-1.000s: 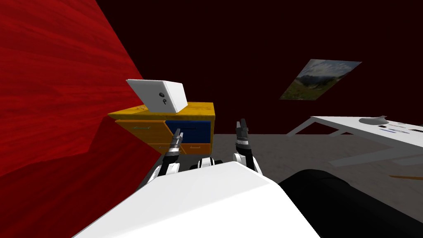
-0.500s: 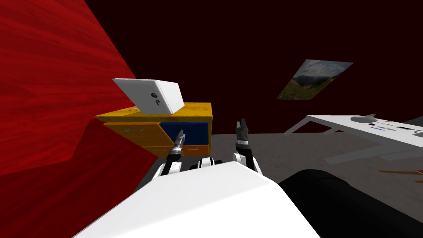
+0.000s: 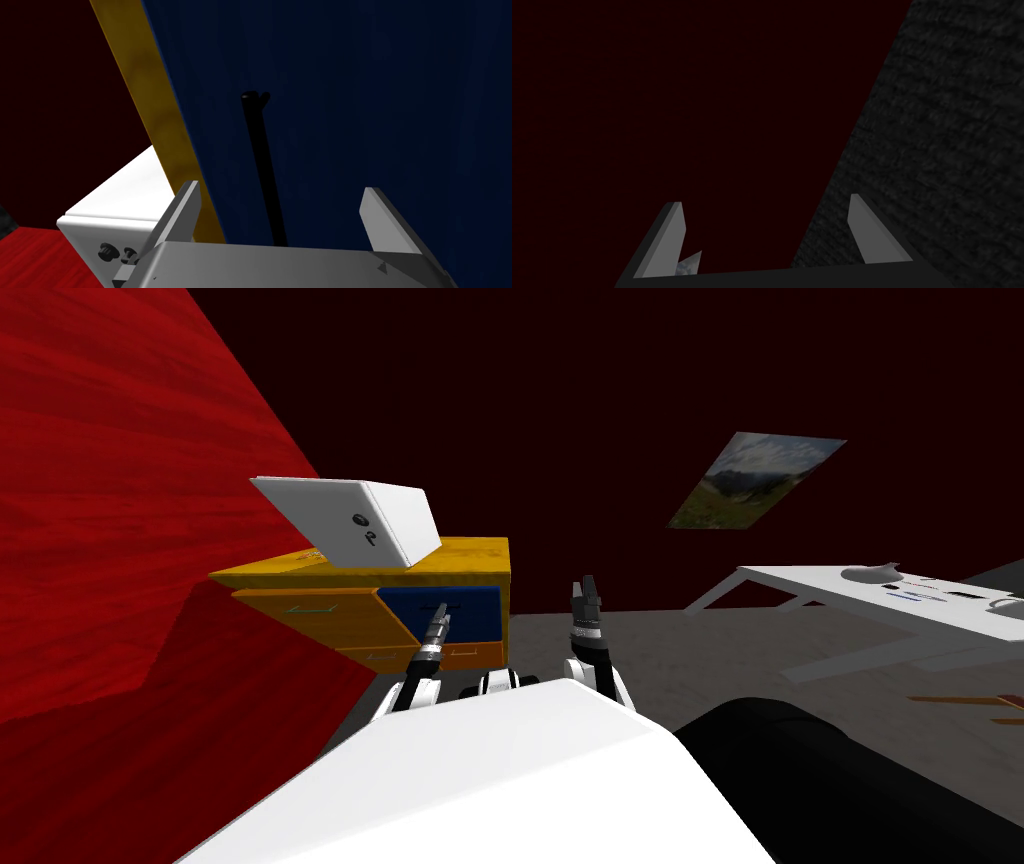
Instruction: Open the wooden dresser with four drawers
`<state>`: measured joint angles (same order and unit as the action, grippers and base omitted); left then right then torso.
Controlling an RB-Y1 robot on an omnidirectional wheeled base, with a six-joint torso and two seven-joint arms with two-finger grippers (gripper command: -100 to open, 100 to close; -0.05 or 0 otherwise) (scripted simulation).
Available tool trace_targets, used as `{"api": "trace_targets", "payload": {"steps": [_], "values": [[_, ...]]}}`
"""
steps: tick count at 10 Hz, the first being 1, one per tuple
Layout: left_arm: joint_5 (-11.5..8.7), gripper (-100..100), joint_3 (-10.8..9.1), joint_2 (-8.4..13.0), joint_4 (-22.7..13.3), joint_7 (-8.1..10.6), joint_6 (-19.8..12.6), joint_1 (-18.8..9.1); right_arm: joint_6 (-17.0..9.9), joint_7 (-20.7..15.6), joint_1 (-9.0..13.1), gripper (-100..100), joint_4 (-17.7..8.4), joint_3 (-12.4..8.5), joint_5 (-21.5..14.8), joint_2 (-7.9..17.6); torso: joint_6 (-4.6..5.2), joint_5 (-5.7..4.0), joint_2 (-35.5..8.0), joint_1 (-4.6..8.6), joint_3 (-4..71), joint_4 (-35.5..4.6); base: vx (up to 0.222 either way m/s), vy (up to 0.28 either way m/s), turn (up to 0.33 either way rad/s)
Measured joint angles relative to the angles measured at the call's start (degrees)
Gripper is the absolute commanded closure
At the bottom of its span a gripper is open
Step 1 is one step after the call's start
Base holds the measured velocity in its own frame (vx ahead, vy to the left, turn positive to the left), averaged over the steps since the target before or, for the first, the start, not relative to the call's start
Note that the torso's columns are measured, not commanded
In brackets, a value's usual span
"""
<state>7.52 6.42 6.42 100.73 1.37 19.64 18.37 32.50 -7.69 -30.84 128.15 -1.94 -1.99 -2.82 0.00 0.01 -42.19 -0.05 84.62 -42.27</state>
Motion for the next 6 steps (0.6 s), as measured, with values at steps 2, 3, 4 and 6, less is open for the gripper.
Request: {"api": "trace_targets", "payload": {"steps": [2,3,4,6], "values": [[0.04,100,0.03,0.08,1.22,0.12,-1.18,0.15,0.0,0.0,0.0,0,0.0,0.0,0.0,0.0,0.0,-0.01,-0.12,0.03,-0.05,-0.01,-0.001,0.0,0.013],[0.0,100,-0.03,0.03,0.26,0.07,-0.56,-0.09,0.0,0.0,0.01,0,0.0,0.0,0.0,0.0,0.0,0.0,-0.36,0.02,-0.21,-0.08,-0.018,0.004,0.007],[-0.04,100,-0.07,-0.03,0.57,0.08,-0.03,-0.45,0.0,0.0,0.02,0,0.0,0.0,0.0,0.0,0.01,0.13,-0.06,-0.06,-0.1,0.23,-0.116,-0.014,0.024],[-0.05,100,0.12,0.39,1.78,0.37,-0.46,0.29,-0.01,0.0,0.03,0,0.0,0.0,0.0,0.0,0.06,0.05,-0.29,0.09,-0.19,0.09,-0.193,0.016,0.019]]}}
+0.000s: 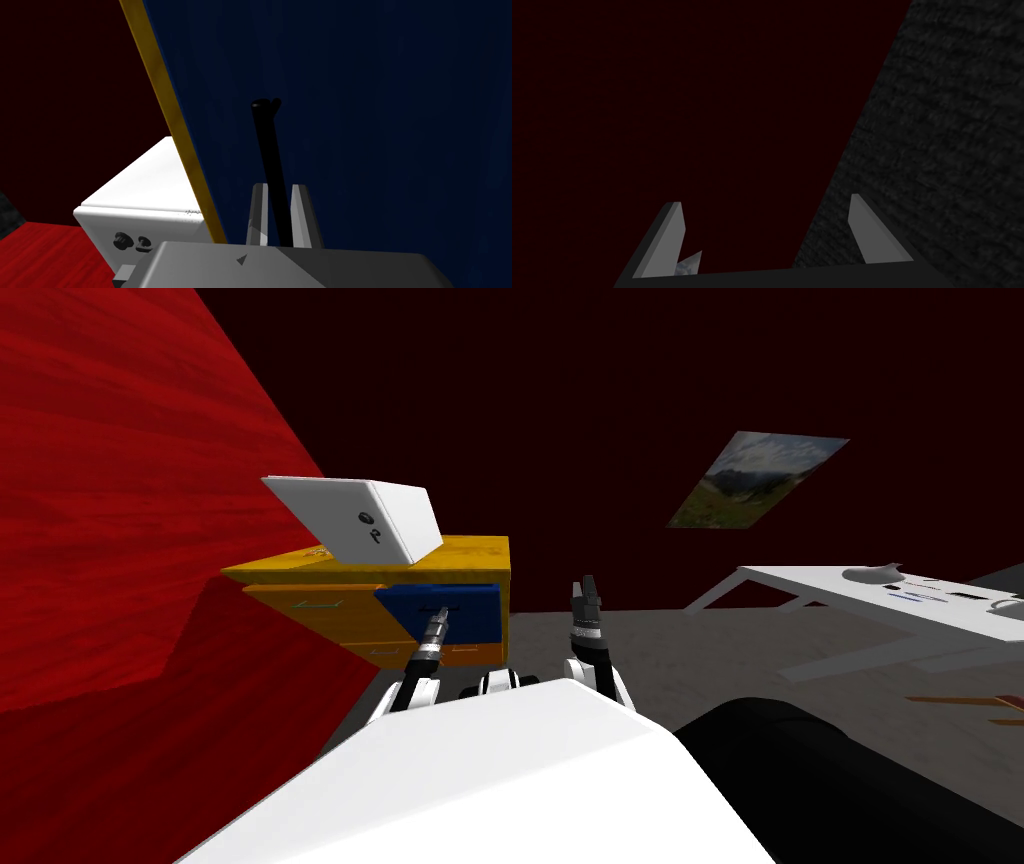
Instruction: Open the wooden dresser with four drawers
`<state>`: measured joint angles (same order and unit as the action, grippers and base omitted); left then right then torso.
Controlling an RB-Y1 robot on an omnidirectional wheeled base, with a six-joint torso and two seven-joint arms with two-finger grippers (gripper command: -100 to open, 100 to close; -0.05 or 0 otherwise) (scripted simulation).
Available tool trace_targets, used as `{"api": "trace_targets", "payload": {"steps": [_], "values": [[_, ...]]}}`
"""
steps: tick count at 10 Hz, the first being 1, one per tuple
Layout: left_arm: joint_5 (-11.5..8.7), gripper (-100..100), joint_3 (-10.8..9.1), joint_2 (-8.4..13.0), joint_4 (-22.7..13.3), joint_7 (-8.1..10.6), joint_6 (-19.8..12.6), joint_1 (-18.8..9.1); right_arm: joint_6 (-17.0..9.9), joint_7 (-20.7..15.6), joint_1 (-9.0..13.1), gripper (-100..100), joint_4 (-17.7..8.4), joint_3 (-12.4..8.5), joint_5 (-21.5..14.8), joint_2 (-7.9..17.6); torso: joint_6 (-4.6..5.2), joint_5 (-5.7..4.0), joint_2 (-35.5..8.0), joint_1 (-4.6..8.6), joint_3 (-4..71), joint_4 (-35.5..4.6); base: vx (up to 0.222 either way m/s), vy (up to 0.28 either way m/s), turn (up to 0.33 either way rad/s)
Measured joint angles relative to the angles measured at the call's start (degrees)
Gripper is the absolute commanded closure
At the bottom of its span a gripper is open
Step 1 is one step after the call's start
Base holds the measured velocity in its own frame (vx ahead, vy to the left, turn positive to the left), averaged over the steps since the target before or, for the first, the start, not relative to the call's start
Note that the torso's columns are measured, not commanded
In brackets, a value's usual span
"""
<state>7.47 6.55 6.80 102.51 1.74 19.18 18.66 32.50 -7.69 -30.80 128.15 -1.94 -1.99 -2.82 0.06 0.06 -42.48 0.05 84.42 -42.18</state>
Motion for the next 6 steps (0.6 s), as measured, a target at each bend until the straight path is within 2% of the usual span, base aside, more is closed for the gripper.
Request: {"api": "trace_targets", "payload": {"steps": [3,6], "values": [[0.11,100,0.68,0.42,1.2,0.3,-1.11,1.23,0.0,0.0,-0.01,0,0.0,0.0,0.0,0.0,-0.11,-0.09,0.51,-0.05,0.33,-0.08,-0.152,0.025,0.003],[0.18,100,1.16,0.81,2.54,0.51,-1.0,2.4,0.0,0.0,0.0,0,0.0,0.0,0.0,0.0,-0.1,-0.01,0.11,-0.08,0.07,-0.02,-0.195,0.01,0.03]]}}
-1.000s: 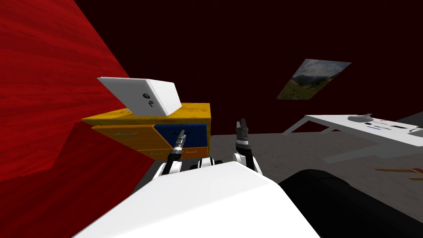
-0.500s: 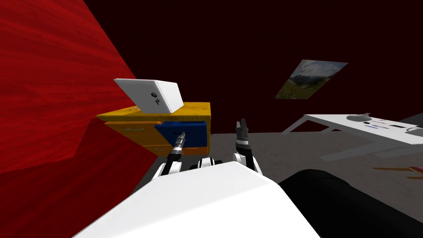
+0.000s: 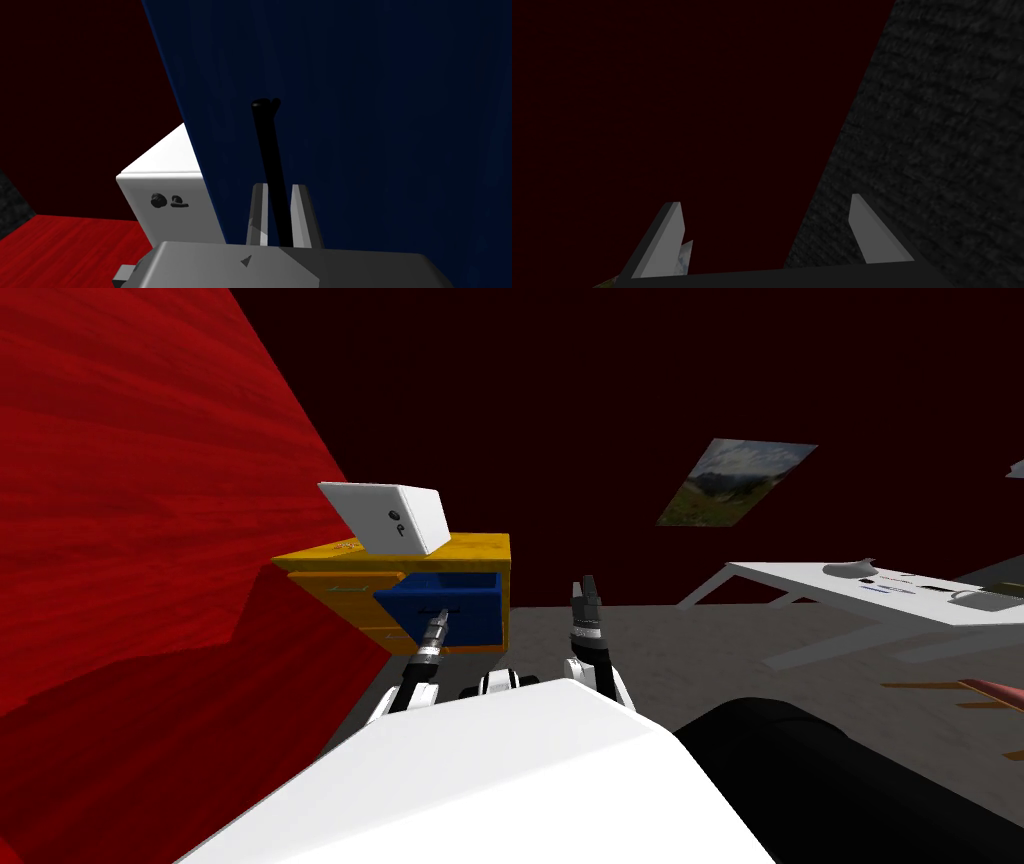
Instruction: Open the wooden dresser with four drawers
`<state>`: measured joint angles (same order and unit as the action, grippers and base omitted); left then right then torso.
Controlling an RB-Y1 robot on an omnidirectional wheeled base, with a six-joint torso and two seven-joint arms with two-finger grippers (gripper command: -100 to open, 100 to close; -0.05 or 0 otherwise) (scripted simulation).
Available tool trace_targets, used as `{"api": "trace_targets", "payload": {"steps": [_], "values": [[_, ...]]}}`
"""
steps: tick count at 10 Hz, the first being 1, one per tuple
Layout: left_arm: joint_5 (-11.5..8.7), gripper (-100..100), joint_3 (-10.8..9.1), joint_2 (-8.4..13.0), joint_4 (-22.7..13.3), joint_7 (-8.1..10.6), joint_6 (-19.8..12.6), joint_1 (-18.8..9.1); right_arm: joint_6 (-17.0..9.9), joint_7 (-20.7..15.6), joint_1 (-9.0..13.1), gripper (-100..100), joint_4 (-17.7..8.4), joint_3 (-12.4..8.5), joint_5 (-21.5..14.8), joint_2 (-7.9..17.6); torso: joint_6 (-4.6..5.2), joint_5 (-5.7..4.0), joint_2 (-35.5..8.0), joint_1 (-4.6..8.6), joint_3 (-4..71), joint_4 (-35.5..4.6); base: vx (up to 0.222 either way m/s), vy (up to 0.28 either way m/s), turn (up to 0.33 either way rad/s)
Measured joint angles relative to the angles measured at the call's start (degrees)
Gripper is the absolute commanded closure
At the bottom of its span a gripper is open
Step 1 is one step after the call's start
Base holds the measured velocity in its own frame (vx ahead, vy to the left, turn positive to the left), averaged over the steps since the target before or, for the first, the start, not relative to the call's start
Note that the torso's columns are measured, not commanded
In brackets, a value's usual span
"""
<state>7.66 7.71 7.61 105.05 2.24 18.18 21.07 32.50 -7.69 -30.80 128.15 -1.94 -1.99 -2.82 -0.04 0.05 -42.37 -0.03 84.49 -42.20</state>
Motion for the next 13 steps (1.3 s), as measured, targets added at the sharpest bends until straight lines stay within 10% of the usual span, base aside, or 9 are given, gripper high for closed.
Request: {"api": "trace_targets", "payload": {"steps": [1,2,12,13], "values": [[0.01,100,0.14,0.24,0.53,0.11,-0.19,0.47,0.0,0.0,0.0,0,0.0,0.0,0.0,0.0,0.03,-0.02,0.03,0.04,0.02,-0.02,-0.103,0.001,0.009],[0.01,-100,0.18,0.28,0.46,0.15,-0.33,0.66,0.0,0.0,-0.01,0,0.0,0.0,0.0,0.0,0.06,-0.09,0.39,0.09,0.24,-0.06,-0.019,0.001,-0.006],[0.11,-100,0.98,2.9,15.48,2.17,-10.37,5.87,0.01,0.0,-0.03,0,0.0,0.0,0.0,0.0,0.02,-0.13,0.01,0.08,0.06,-0.21,0.021,-0.001,-0.006],[0.11,0,1.01,2.93,15.68,2.22,-10.69,5.96,0.01,0.0,-0.03,0,0.0,0.0,0.0,0.0,0.03,-0.11,-0.04,0.09,0.01,-0.18,0.0,0.0,0.0]]}}
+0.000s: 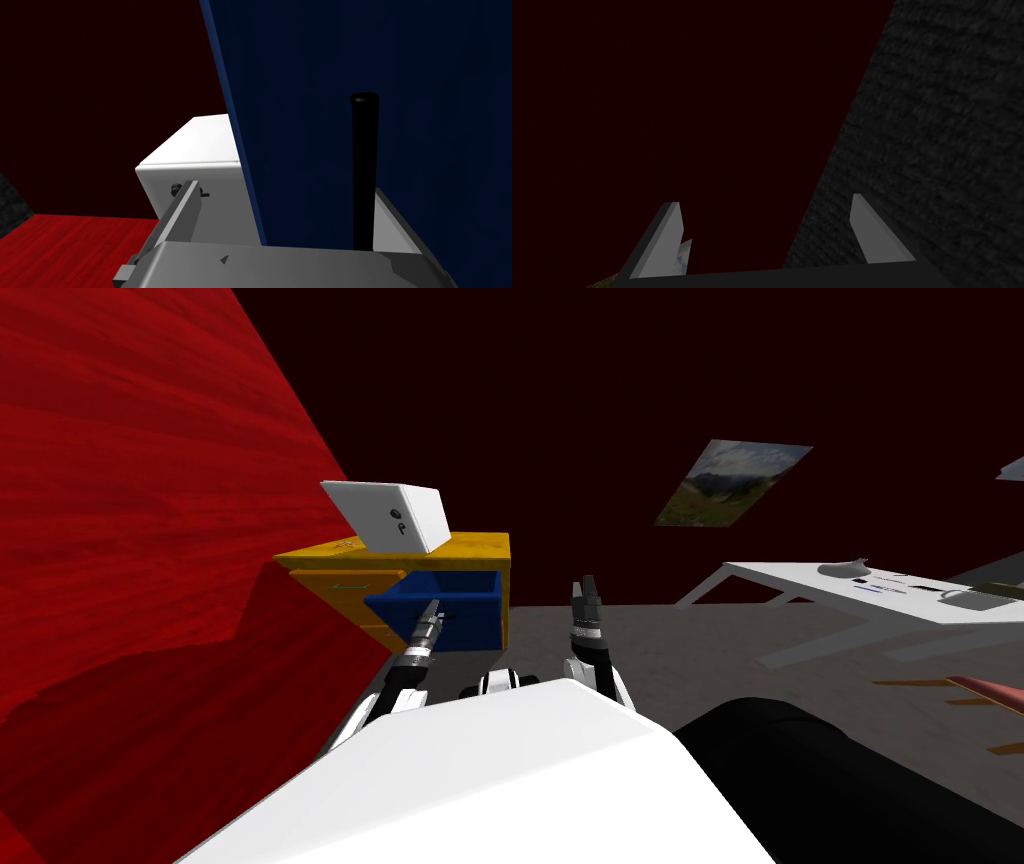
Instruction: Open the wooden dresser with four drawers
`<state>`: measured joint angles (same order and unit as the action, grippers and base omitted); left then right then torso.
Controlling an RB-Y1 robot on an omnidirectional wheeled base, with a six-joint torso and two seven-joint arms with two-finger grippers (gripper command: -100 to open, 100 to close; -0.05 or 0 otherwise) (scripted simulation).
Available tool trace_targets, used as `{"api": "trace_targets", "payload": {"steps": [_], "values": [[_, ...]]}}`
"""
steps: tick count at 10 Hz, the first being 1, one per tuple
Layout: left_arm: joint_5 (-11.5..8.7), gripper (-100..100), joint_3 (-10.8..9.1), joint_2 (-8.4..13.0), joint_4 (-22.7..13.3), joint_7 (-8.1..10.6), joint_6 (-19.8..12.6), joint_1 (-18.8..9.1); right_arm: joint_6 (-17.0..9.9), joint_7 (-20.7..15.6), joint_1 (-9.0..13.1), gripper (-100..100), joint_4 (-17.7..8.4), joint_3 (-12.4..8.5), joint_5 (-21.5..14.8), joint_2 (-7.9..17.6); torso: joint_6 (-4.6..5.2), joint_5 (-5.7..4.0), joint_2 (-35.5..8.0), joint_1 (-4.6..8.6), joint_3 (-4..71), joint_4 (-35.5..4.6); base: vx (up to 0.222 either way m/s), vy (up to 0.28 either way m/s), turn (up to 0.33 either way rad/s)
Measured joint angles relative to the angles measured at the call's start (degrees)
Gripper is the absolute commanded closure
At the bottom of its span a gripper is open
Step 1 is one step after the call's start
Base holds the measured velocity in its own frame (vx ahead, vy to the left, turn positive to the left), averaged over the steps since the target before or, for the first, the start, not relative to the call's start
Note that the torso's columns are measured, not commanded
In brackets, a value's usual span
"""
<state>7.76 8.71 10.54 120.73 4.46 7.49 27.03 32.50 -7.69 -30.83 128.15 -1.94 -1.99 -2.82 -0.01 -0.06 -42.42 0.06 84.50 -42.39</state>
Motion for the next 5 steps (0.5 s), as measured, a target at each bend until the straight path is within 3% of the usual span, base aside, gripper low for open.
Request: {"api": "trace_targets", "payload": {"steps": [5], "values": [[0.0,0,0.02,0.01,-0.13,0.0,-0.06,0.11,0.0,0.0,0.0,0,0.0,0.0,0.0,0.0,0.01,0.05,0.15,-0.05,0.08,0.11,0.0,0.0,0.0]]}}
